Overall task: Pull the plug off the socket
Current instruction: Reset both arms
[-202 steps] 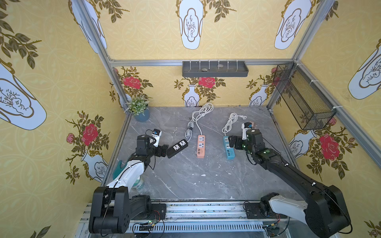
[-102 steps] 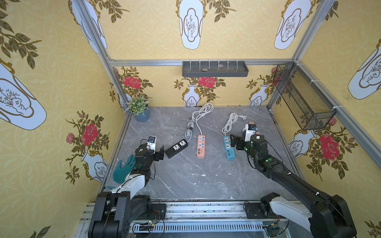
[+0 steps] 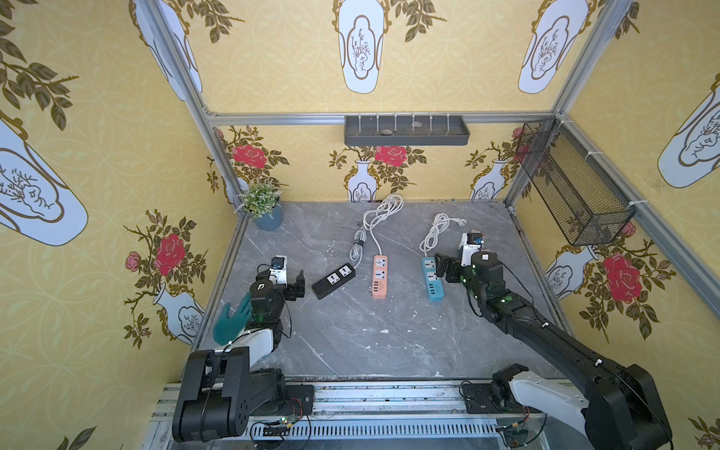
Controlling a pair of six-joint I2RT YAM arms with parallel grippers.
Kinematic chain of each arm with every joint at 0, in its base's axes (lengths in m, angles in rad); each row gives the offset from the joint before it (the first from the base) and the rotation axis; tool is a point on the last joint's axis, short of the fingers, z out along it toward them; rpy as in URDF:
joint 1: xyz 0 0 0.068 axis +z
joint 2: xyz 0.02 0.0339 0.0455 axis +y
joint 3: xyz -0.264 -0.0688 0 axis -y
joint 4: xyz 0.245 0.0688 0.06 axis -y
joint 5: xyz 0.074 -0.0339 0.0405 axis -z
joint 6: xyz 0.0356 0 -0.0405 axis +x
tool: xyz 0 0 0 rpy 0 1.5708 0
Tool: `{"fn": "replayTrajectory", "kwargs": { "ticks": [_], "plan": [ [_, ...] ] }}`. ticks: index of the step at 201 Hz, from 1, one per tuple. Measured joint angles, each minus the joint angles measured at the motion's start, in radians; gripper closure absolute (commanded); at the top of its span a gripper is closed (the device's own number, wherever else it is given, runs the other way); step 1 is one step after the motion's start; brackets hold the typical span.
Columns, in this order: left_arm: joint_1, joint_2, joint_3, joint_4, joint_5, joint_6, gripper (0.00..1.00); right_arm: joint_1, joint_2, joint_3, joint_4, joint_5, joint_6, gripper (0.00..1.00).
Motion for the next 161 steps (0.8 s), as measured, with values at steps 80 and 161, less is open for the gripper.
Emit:
{"fn": "replayTrajectory", "kwargs": {
  "ticks": [80,161],
  "plan": [
    [0.001,0.039,-0.048,0.113,-0.003,-0.004,0.00,-0.281,0.083,-0.062,0.079,-0.056,-0.044,0.02],
    [0.001,0.038,-0.048,0.126,-0.003,-0.004,0.00,-0.420,0.130,-0.253,0.278,-0.062,-0.167,0.02]
  ]
}}
